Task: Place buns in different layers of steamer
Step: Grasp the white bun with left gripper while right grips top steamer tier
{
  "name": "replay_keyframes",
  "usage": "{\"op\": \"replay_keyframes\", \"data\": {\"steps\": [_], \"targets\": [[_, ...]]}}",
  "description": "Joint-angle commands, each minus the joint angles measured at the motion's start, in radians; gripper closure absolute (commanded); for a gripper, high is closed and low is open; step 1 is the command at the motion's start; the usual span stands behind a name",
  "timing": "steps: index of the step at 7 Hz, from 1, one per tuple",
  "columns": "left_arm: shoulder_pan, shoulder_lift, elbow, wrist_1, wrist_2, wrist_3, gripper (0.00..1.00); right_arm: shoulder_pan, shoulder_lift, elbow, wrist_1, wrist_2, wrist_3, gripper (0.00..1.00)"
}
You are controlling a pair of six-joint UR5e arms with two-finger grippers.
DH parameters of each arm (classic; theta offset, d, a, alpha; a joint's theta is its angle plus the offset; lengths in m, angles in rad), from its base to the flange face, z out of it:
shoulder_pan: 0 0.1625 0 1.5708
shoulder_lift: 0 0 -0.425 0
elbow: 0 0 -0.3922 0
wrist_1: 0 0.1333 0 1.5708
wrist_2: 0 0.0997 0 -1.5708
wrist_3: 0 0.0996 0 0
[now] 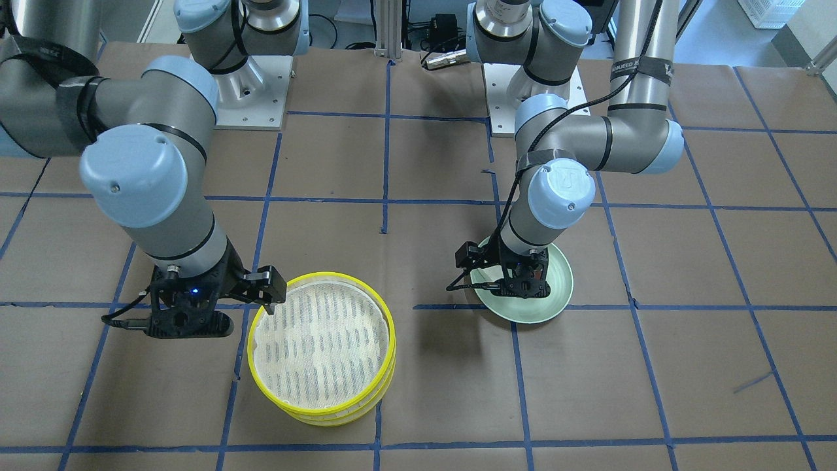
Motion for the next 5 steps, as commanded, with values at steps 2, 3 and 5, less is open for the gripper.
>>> {"op": "replay_keyframes", "data": {"steps": [2, 3, 5], "targets": [[0.0, -0.005, -0.014, 0.022, 0.008, -0.001, 0.32, 0.007, 0.106, 0.0, -0.117, -0.004, 0.018, 0.0], [0.0, -0.003, -0.017, 0.022, 0.008, -0.001, 0.51, 0.007, 0.109, 0.001, -0.117, 0.002, 0.044, 0.04], [0.0, 0.0, -0.055, 0.063, 0.007, -0.009, 0.99, 0.007, 0.109, 0.001, -0.103, 0.007, 0.088, 0.63]]}}
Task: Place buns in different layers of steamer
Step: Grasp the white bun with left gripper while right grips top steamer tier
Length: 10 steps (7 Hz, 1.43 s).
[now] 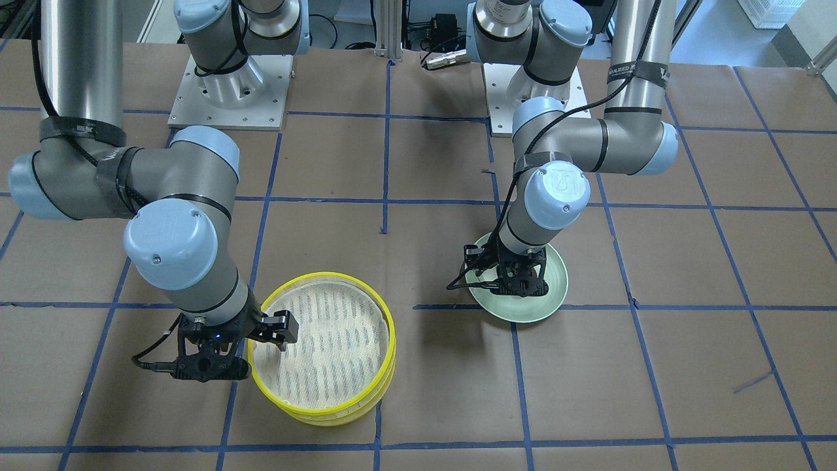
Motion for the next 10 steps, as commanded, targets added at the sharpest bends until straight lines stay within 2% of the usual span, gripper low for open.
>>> {"op": "replay_keyframes", "data": {"steps": [1, 2, 3, 5, 7, 9, 10], "targets": [[0.0, 0.002, -0.034, 0.068, -0.001, -0.005, 0.99, 0.0, -0.004, 0.0, 0.011, 0.004, 0.035, 0.75], [0.001, 0.01, -0.018, 0.071, -0.001, -0.018, 0.99, 0.0, -0.006, -0.001, 0.011, 0.003, 0.034, 0.86], [0.0, 0.027, 0.018, 0.071, 0.003, -0.031, 0.99, -0.001, -0.007, -0.009, 0.011, 0.0, 0.022, 0.91], [0.0, 0.041, 0.14, -0.031, 0.043, -0.035, 0.99, -0.001, -0.03, -0.02, 0.029, -0.001, 0.017, 0.92], [0.001, 0.048, 0.209, -0.088, 0.045, -0.036, 0.99, -0.043, -0.106, -0.058, 0.162, 0.001, -0.013, 0.91], [-0.003, 0.053, 0.269, -0.11, 0.027, -0.089, 0.99, -0.188, -0.121, -0.064, 0.243, 0.003, -0.122, 0.91], [-0.027, 0.053, 0.294, -0.116, -0.016, -0.161, 0.98, -0.239, -0.119, -0.057, 0.281, 0.001, -0.191, 0.91]]}}
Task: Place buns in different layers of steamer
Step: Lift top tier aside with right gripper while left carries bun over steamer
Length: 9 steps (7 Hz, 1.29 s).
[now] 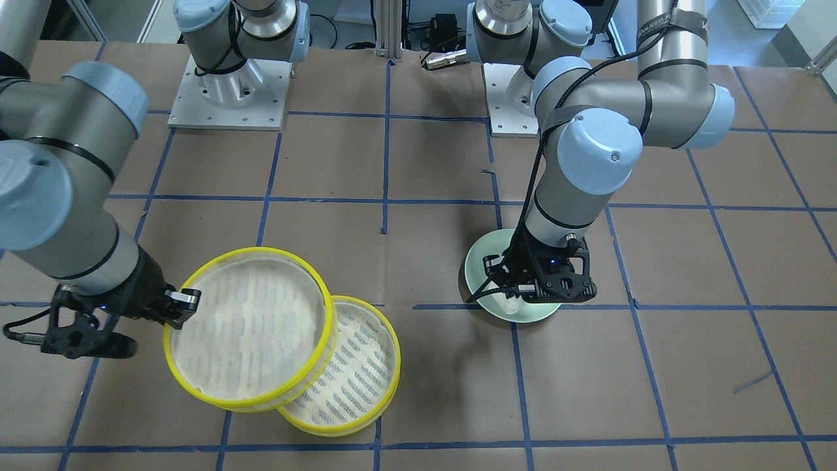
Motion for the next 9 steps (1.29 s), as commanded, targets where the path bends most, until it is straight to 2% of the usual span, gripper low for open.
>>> {"op": "replay_keyframes", "data": {"steps": [1, 2, 3, 4, 5, 6, 8, 9], "targets": [[-0.066, -0.014, 0.074, -0.009, -0.078, -0.149, 0.98, -0.103, 0.008, 0.006, 0.032, -0.016, -0.152, 0.91], [-0.096, -0.037, 0.103, 0.004, -0.177, -0.238, 0.98, -0.125, 0.045, 0.009, -0.055, -0.024, -0.183, 0.91], [-0.129, -0.069, 0.121, 0.027, -0.201, -0.271, 0.98, -0.128, 0.089, 0.009, -0.089, -0.05, -0.218, 0.92], [-0.17, -0.13, 0.128, 0.122, -0.202, -0.336, 0.98, -0.136, 0.099, 0.011, -0.123, -0.102, -0.248, 0.92], [-0.202, -0.188, 0.14, 0.23, -0.202, -0.392, 0.98, -0.137, 0.101, 0.011, -0.132, -0.105, -0.259, 0.92], [-0.206, -0.227, 0.173, 0.259, -0.204, -0.394, 0.98, -0.139, 0.114, 0.011, -0.143, -0.107, -0.272, 0.92], [-0.206, -0.281, 0.215, 0.311, -0.267, -0.394, 0.98, -0.147, 0.119, 0.011, -0.154, -0.105, -0.28, 0.92], [-0.206, -0.293, 0.214, 0.317, -0.268, -0.392, 0.93, -0.15, 0.119, 0.011, -0.154, -0.104, -0.282, 0.92]]}}
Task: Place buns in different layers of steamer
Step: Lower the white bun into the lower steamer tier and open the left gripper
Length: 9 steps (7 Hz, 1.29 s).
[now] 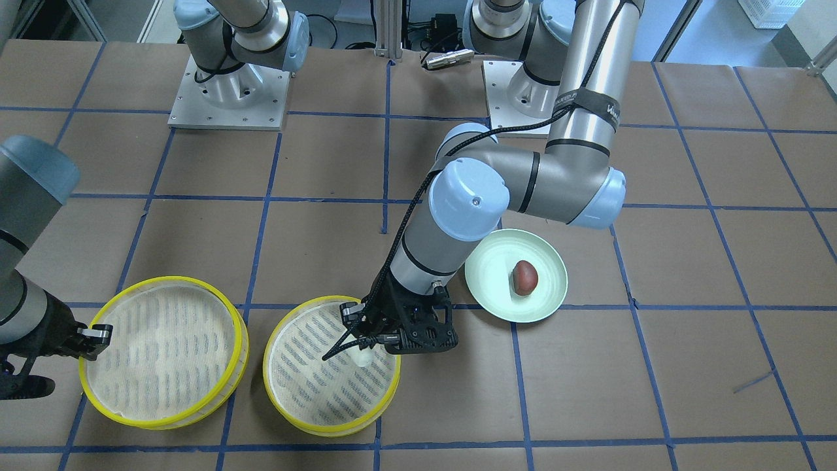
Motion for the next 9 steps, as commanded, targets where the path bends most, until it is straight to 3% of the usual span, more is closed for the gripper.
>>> {"op": "replay_keyframes", "data": {"steps": [1, 5, 6, 7, 8, 9], "targets": [[-0.001, -0.023, -0.001, 0.018, -0.013, 0.002, 0.01, -0.004, 0.002, 0.0, -0.002, 0.001, -0.004, 0.92], [0.001, 0.011, -0.01, 0.009, -0.002, 0.017, 0.0, -0.004, -0.002, -0.002, 0.002, 0.0, -0.006, 0.92], [0.022, 0.032, -0.022, -0.021, 0.016, 0.14, 0.0, -0.004, -0.011, -0.006, 0.013, 0.0, -0.001, 0.91], [0.074, 0.083, -0.025, -0.129, 0.106, 0.299, 0.0, -0.001, -0.037, -0.005, 0.022, 0.003, 0.012, 0.91], [0.122, 0.159, -0.08, -0.228, 0.124, 0.392, 0.0, 0.017, -0.066, -0.006, 0.069, 0.011, 0.069, 0.91], [0.189, 0.216, -0.185, -0.236, 0.139, 0.493, 0.0, 0.069, -0.068, -0.006, 0.067, 0.012, 0.141, 0.91]]}}
